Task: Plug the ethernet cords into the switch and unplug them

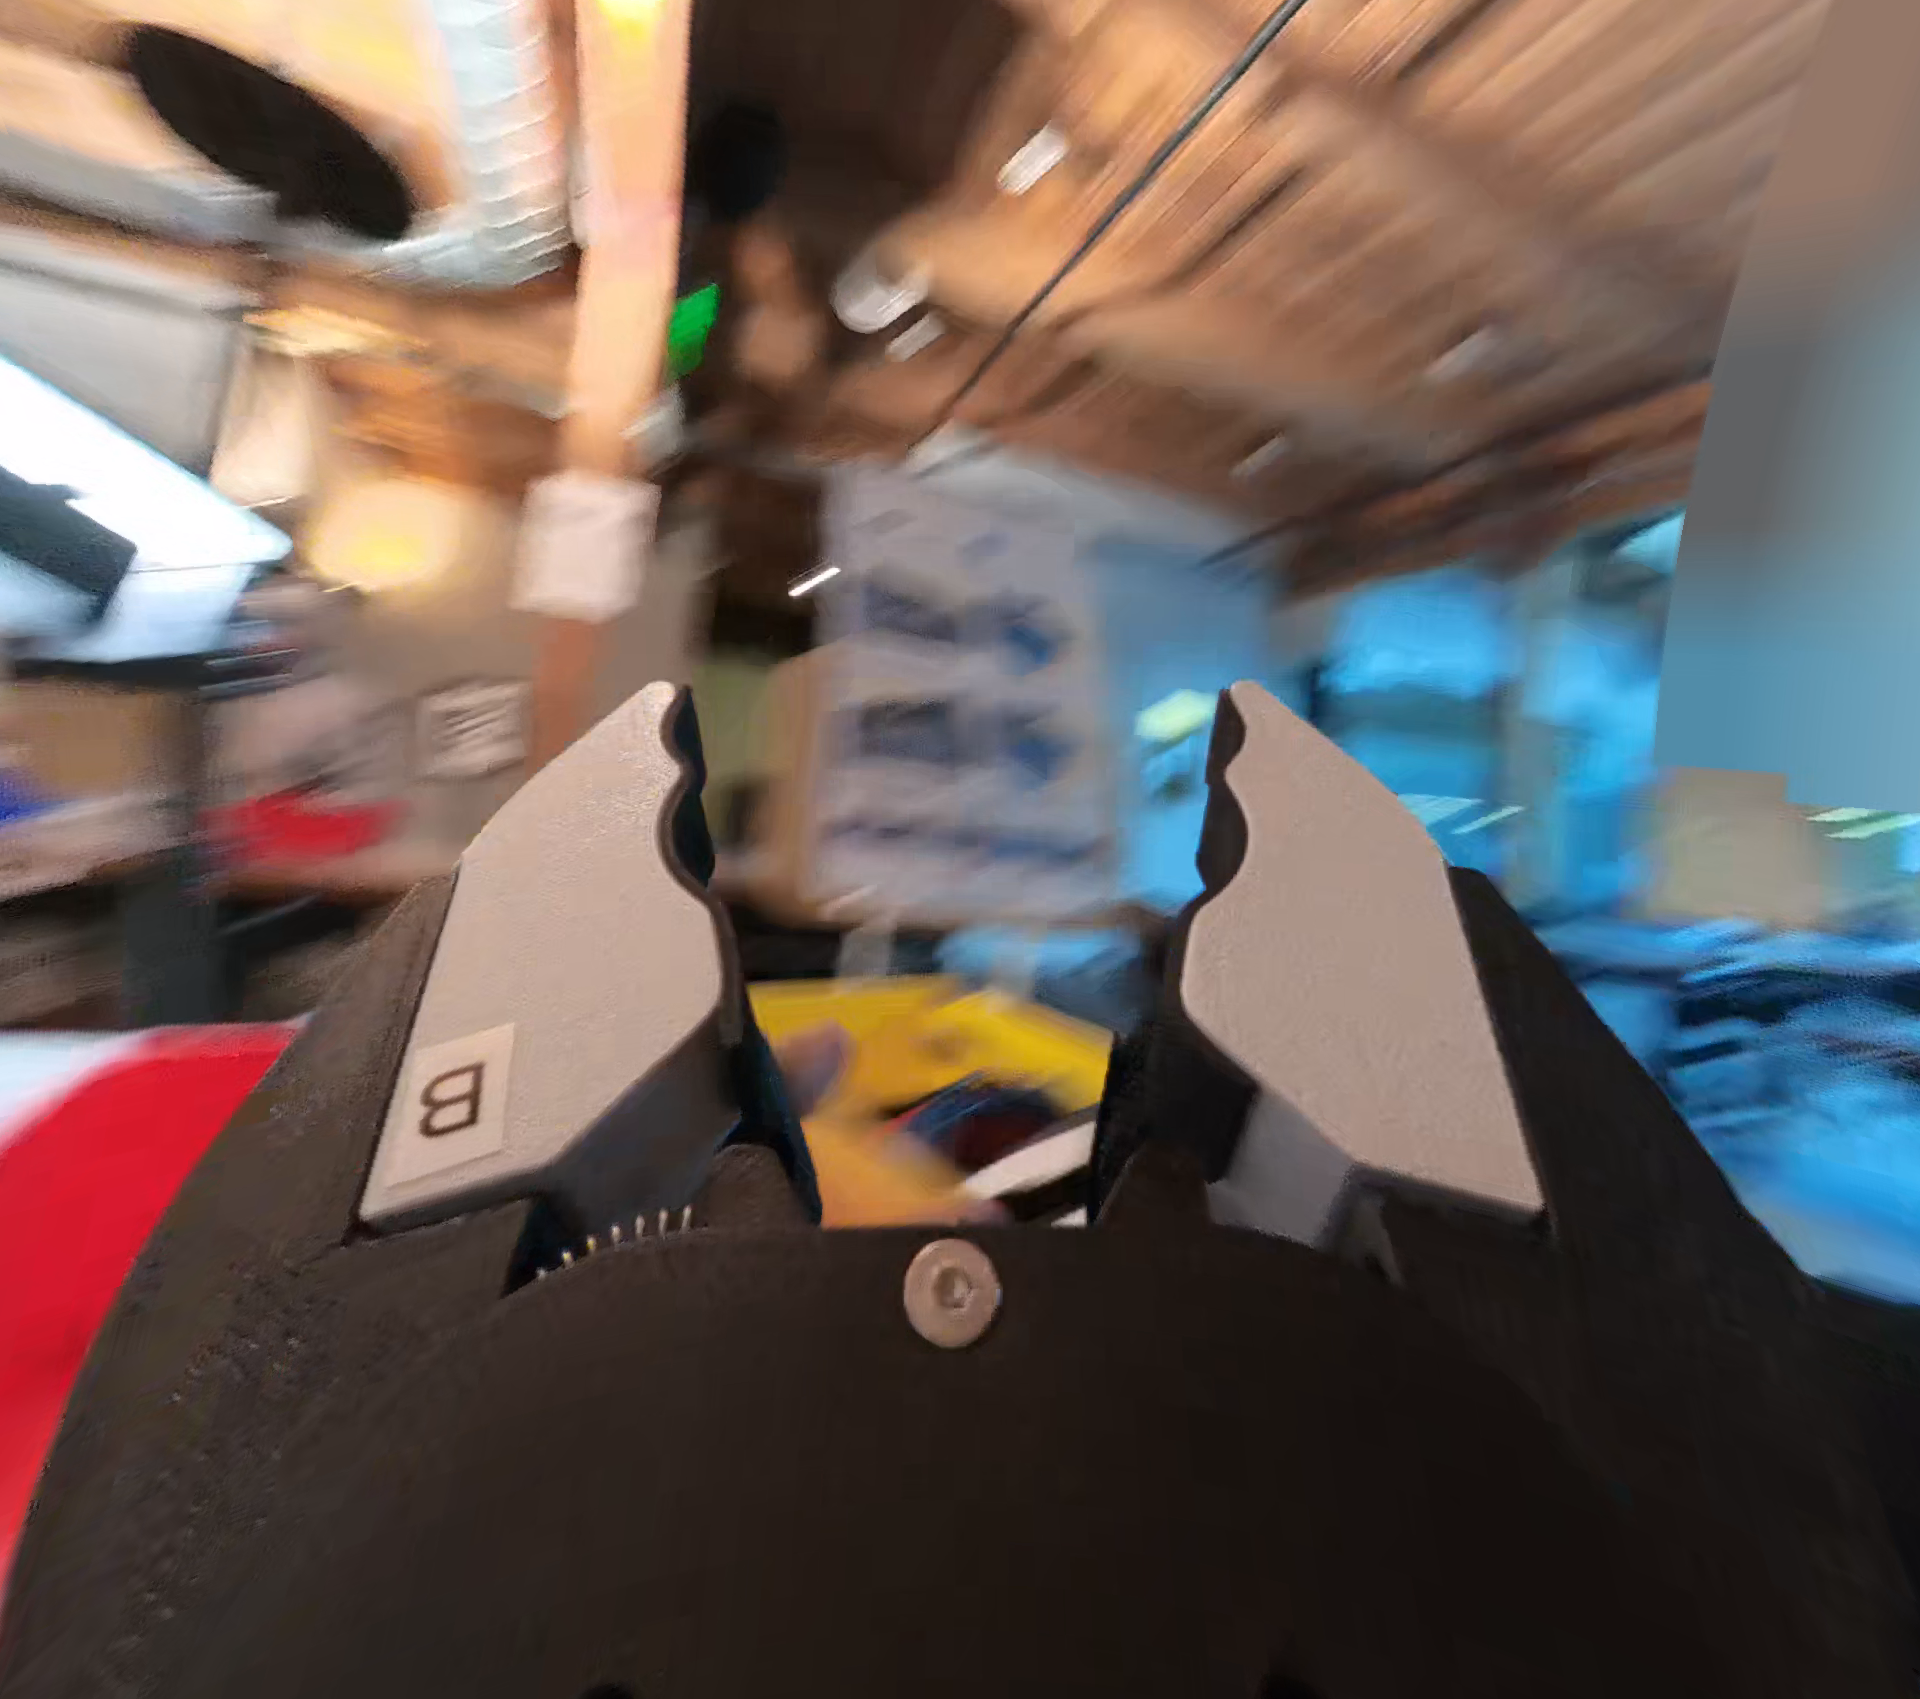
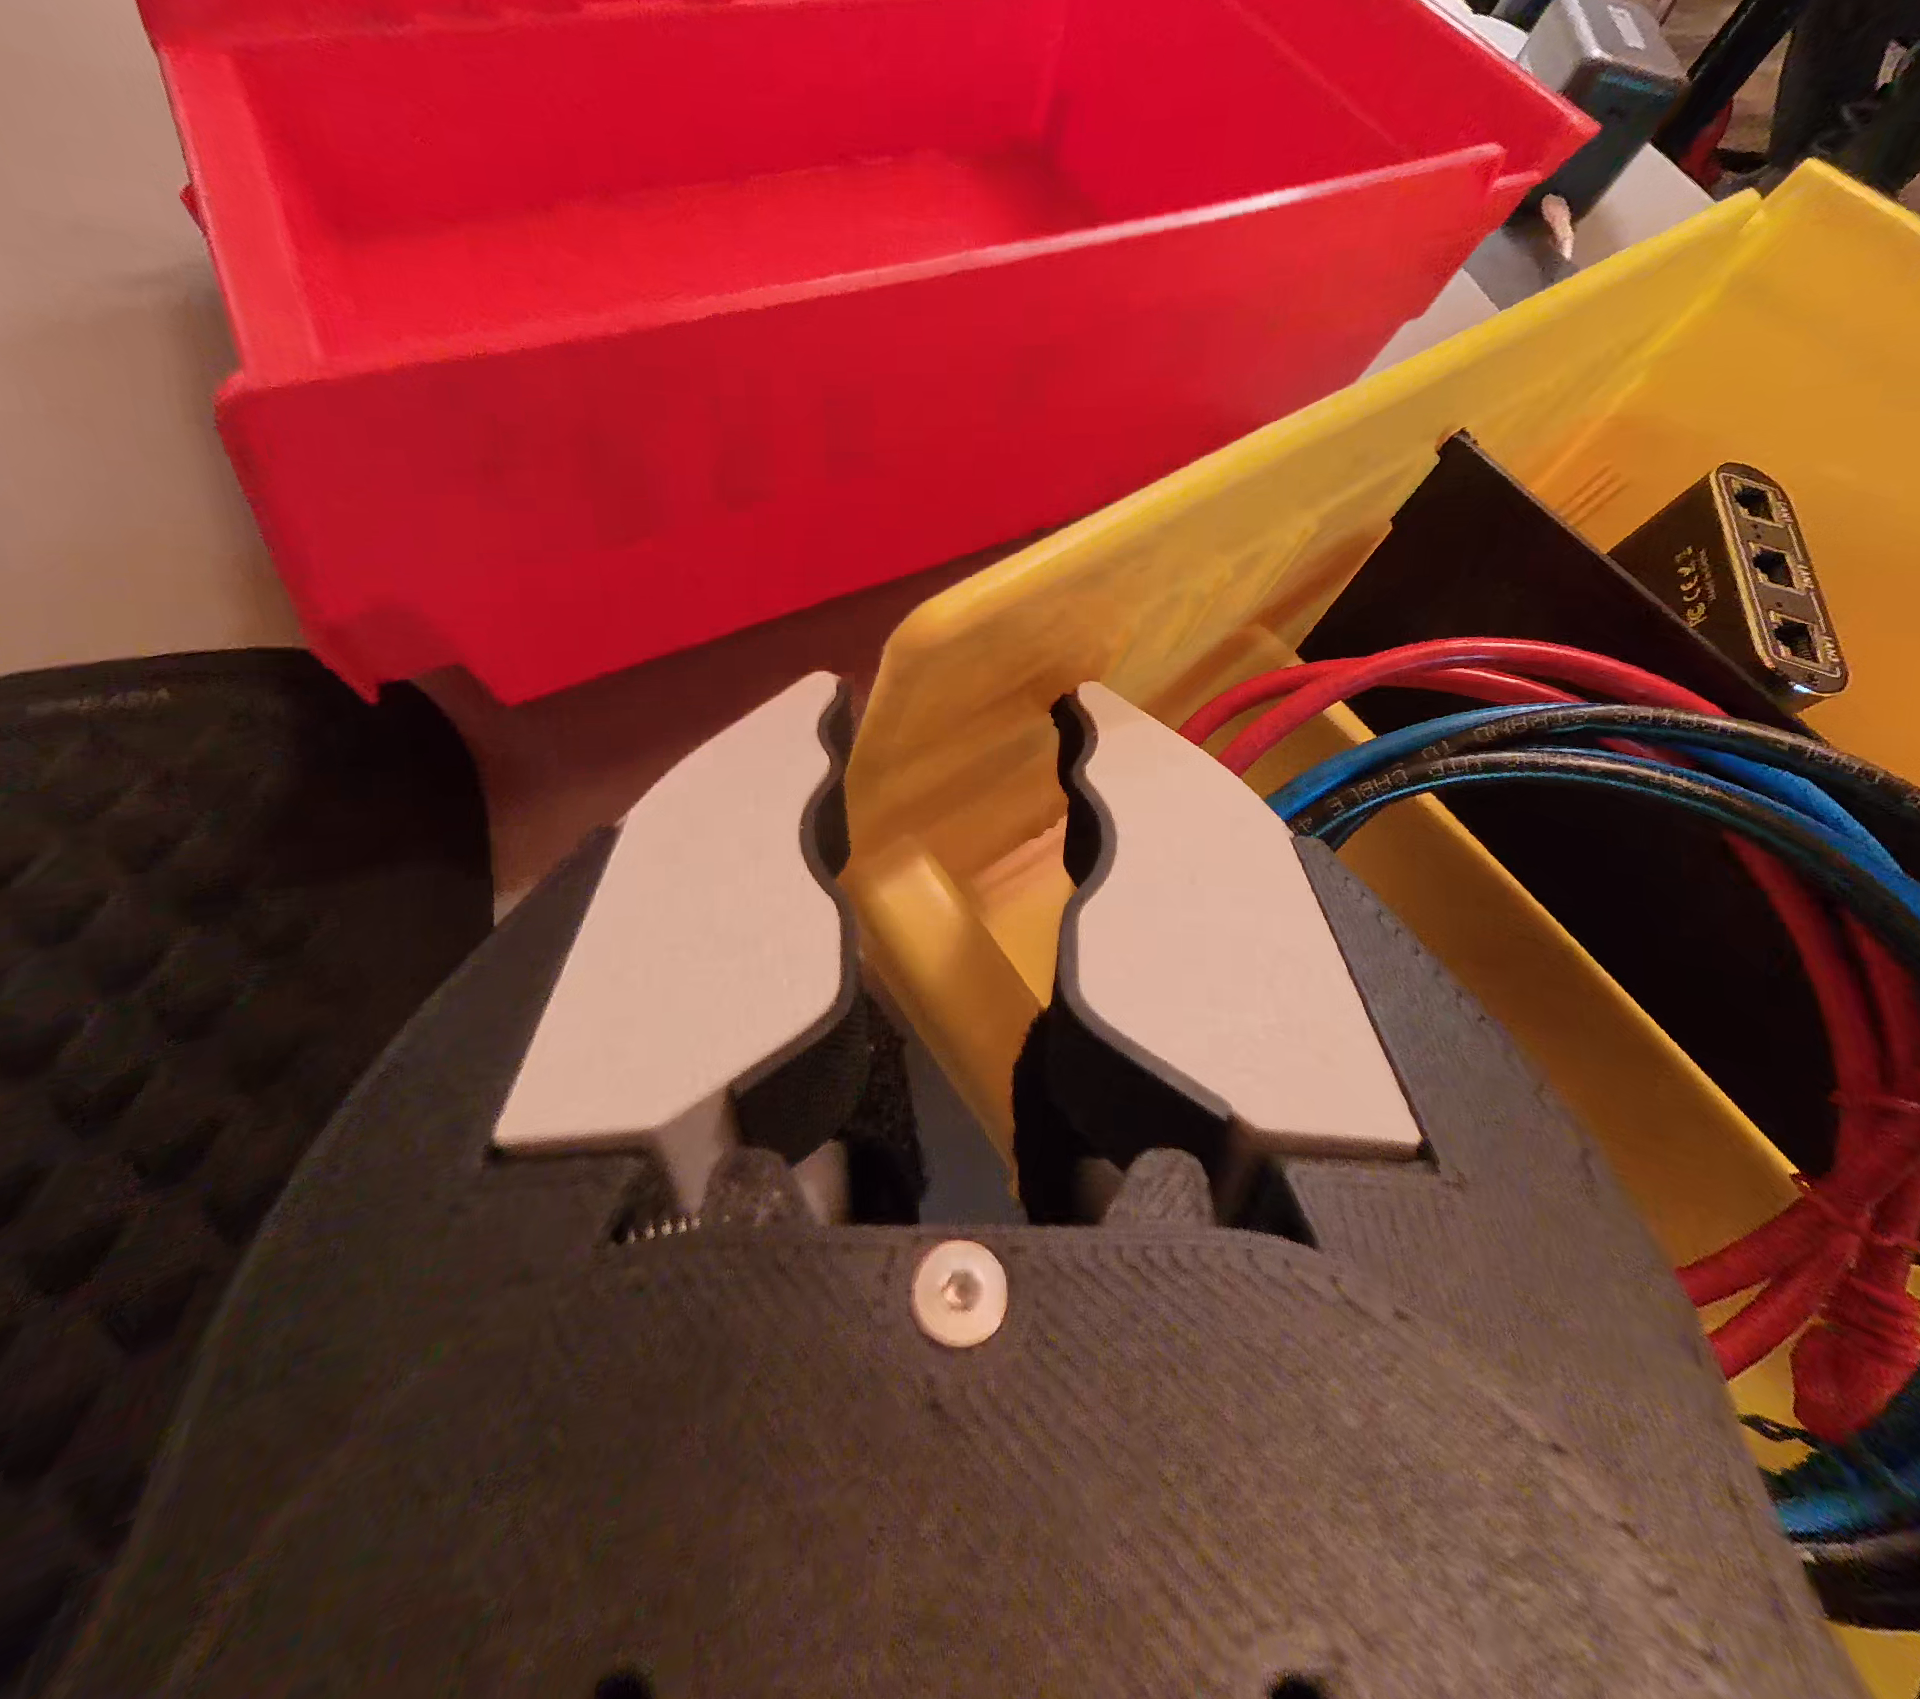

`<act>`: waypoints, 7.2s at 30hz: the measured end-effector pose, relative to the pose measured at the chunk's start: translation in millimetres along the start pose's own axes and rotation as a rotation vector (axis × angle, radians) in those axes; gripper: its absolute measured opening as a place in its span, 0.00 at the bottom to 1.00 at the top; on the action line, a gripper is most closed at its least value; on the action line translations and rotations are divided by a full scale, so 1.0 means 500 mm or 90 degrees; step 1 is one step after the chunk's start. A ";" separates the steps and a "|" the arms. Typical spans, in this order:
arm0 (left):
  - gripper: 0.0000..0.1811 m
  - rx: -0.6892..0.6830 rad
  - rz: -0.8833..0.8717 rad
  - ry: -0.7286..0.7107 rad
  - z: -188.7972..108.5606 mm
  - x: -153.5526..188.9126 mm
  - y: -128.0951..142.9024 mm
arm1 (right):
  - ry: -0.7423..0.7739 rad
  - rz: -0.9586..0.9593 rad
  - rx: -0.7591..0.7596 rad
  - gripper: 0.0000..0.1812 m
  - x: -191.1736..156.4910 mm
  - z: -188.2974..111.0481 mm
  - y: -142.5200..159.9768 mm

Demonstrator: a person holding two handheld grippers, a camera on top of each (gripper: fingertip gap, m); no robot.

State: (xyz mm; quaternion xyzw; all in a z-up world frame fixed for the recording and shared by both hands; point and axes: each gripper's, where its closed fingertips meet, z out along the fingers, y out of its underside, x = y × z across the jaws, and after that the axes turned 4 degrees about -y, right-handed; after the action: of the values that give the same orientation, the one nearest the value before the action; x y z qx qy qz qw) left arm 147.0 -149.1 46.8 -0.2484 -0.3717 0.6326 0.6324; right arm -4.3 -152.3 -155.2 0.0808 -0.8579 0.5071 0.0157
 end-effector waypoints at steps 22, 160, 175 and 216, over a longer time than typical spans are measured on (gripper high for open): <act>0.02 -0.571 0.241 -0.360 -0.228 -0.407 0.201 | 0.034 -0.147 0.379 0.37 -0.125 -0.113 -0.165; 0.20 -0.893 0.711 0.232 -0.135 -0.201 0.484 | 0.272 -0.111 -0.542 0.17 0.121 -0.825 0.586; 0.19 -1.004 0.749 0.275 -0.311 -0.336 0.325 | 0.281 -0.079 -0.596 0.17 0.073 -0.999 0.678; 0.68 -1.267 0.310 0.192 -0.032 -0.478 0.365 | -0.072 0.010 0.526 0.54 -0.075 -0.710 0.176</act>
State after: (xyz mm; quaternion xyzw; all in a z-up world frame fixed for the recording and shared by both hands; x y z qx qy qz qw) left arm 65.4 -368.2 -143.2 -0.8040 -0.5829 0.1121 0.0355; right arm -0.7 203.7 -63.3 0.1015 -0.5823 0.8037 -0.0688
